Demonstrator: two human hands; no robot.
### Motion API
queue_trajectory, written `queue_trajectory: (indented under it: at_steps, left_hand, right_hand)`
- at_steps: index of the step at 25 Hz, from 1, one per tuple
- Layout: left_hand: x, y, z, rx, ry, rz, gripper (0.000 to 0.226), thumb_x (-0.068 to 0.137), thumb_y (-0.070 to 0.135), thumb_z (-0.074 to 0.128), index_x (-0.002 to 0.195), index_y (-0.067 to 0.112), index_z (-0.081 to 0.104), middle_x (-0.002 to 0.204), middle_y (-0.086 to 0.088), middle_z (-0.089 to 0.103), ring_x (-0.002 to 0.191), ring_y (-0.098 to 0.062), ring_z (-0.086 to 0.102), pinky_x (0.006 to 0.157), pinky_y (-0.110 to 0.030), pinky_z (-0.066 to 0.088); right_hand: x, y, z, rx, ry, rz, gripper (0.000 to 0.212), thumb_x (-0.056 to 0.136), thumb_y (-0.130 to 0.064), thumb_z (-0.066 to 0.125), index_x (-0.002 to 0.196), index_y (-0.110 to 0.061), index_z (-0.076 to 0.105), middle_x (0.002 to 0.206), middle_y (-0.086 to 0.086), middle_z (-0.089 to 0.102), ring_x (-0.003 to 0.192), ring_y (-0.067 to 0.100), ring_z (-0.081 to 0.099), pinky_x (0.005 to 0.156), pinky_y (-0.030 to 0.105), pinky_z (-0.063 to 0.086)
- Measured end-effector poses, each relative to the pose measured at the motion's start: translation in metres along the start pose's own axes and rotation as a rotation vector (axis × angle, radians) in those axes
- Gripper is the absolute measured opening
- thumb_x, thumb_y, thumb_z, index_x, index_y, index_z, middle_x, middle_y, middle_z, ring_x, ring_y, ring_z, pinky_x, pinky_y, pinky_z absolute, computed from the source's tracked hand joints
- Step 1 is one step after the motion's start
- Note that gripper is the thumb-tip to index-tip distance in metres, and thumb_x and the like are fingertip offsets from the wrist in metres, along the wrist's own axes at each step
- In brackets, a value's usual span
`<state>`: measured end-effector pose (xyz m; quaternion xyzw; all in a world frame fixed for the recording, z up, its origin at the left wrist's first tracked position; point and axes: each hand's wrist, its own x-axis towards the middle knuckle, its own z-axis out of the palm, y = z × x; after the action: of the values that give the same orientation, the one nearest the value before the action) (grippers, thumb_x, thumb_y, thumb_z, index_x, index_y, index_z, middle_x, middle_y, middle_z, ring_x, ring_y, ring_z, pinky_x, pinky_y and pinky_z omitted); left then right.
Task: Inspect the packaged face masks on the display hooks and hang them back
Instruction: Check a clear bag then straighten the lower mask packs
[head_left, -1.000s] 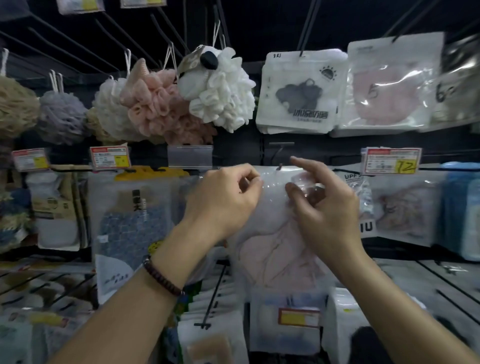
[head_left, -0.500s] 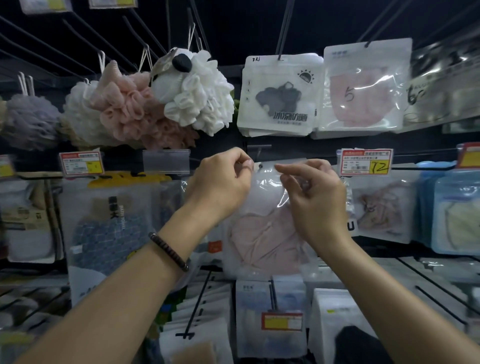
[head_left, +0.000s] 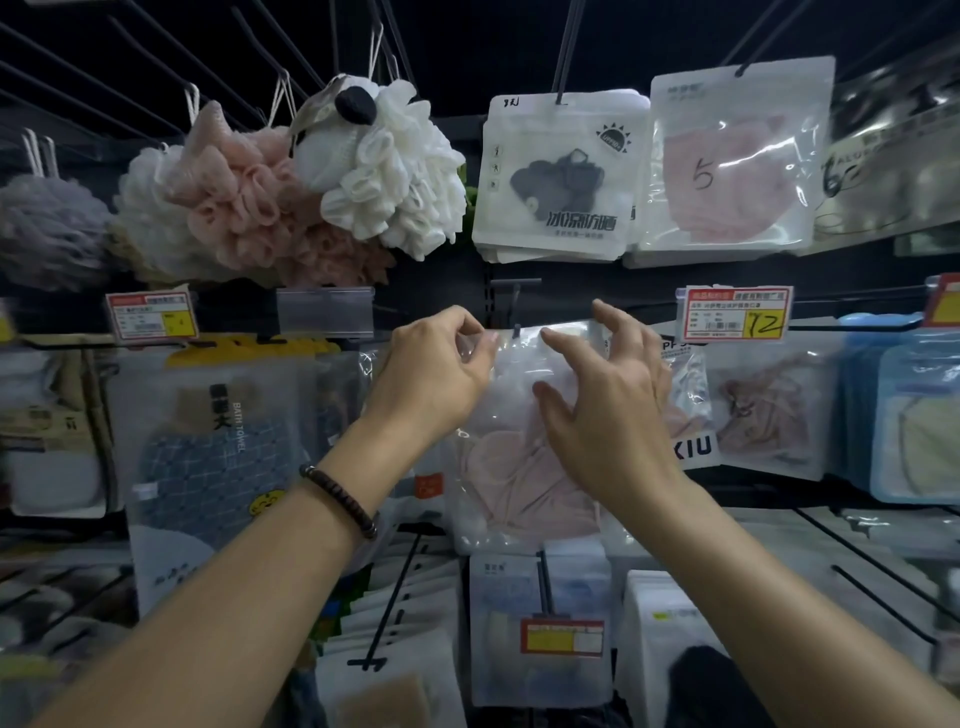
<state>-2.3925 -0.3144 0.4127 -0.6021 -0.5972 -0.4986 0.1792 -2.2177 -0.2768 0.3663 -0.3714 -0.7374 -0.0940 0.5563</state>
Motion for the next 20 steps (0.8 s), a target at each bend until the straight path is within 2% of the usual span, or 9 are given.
queue_trajectory:
  at_steps: [4,7,8,10,12,14,15,18,20]
  left_hand:
    - [-0.011,-0.014,-0.006,-0.004,0.018,-0.036,0.028,0.097,0.054,0.069,0.1,0.027,0.063,0.08,0.011,0.065,0.074,-0.002,0.061,0.057,-0.02,0.046]
    - [-0.02,-0.04,-0.015,-0.048,-0.103,-0.159,0.028,0.095,0.052,0.073,0.104,0.029,0.061,0.082,0.007,0.071,0.077,-0.011,0.07,0.064,-0.033,0.062]
    - [-0.026,-0.051,-0.02,-0.048,-0.17,-0.183,0.023,0.096,0.048,0.073,0.104,0.029,0.063,0.084,0.006,0.073,0.077,-0.012,0.073,0.065,-0.036,0.064]
    - [-0.044,-0.079,-0.034,0.033,-0.298,-0.172,0.013,0.098,0.043,0.072,0.102,0.031,0.068,0.091,0.007,0.073,0.081,-0.009,0.072,0.064,-0.029,0.061]
    - [-0.068,-0.108,-0.049,0.097,-0.413,-0.172,0.01,0.096,0.044,0.075,0.101,0.036,0.07,0.098,0.012,0.072,0.09,-0.006,0.07,0.072,-0.024,0.056]
    - [-0.093,-0.136,-0.057,0.132,-0.528,-0.192,0.022,0.089,0.048,0.08,0.106,0.039,0.07,0.103,0.016,0.071,0.098,-0.003,0.069,0.081,-0.024,0.056]
    - [-0.105,-0.149,-0.059,0.157,-0.582,-0.2,0.033,0.086,0.052,0.083,0.113,0.039,0.07,0.108,0.017,0.07,0.102,-0.002,0.067,0.084,-0.023,0.056]
    - [-0.133,-0.177,-0.046,0.226,-0.606,-0.21,0.07,0.072,0.07,0.082,0.132,0.04,0.063,0.125,0.018,0.063,0.114,-0.004,0.062,0.096,-0.031,0.058]
    - [-0.146,-0.189,-0.035,0.215,-0.561,-0.239,0.084,0.064,0.077,0.075,0.138,0.041,0.06,0.131,0.017,0.064,0.12,-0.006,0.062,0.098,-0.035,0.059]
  right_hand:
    - [-0.016,-0.007,0.018,-0.204,0.053,-0.155,0.048,0.087,-0.013,0.08,0.134,-0.015,0.069,0.165,0.025,0.037,0.156,0.044,0.026,0.116,0.063,0.026]
    - [-0.029,-0.021,0.03,-0.226,0.078,-0.249,0.04,0.08,-0.006,0.08,0.119,-0.014,0.076,0.155,0.025,0.05,0.148,0.045,0.039,0.11,0.059,0.03]
    - [-0.036,-0.028,0.033,-0.192,0.094,-0.298,0.032,0.081,-0.007,0.079,0.112,-0.013,0.077,0.148,0.023,0.056,0.142,0.044,0.045,0.106,0.056,0.034]
    - [-0.055,-0.043,0.04,-0.093,0.096,-0.403,0.015,0.085,-0.008,0.076,0.1,-0.011,0.077,0.126,0.015,0.067,0.122,0.037,0.057,0.094,0.05,0.046]
    - [-0.081,-0.058,0.051,0.083,-0.012,-0.433,0.007,0.093,-0.01,0.07,0.097,-0.01,0.074,0.107,0.007,0.068,0.098,0.028,0.061,0.076,0.044,0.054]
    - [-0.108,-0.075,0.066,0.276,-0.192,-0.312,0.009,0.097,-0.019,0.064,0.1,-0.017,0.073,0.101,-0.002,0.065,0.087,0.021,0.062,0.067,0.043,0.056]
    - [-0.121,-0.083,0.074,0.352,-0.293,-0.205,0.01,0.097,-0.023,0.063,0.102,-0.022,0.072,0.1,-0.007,0.064,0.086,0.016,0.062,0.069,0.041,0.056]
    - [-0.145,-0.094,0.101,0.445,-0.548,0.136,0.022,0.1,-0.03,0.063,0.12,-0.035,0.071,0.111,-0.017,0.066,0.102,0.006,0.065,0.089,0.03,0.057]
    - [-0.153,-0.096,0.115,0.462,-0.651,0.32,0.035,0.101,-0.035,0.063,0.137,-0.032,0.065,0.125,-0.01,0.07,0.109,0.014,0.069,0.097,0.035,0.057]
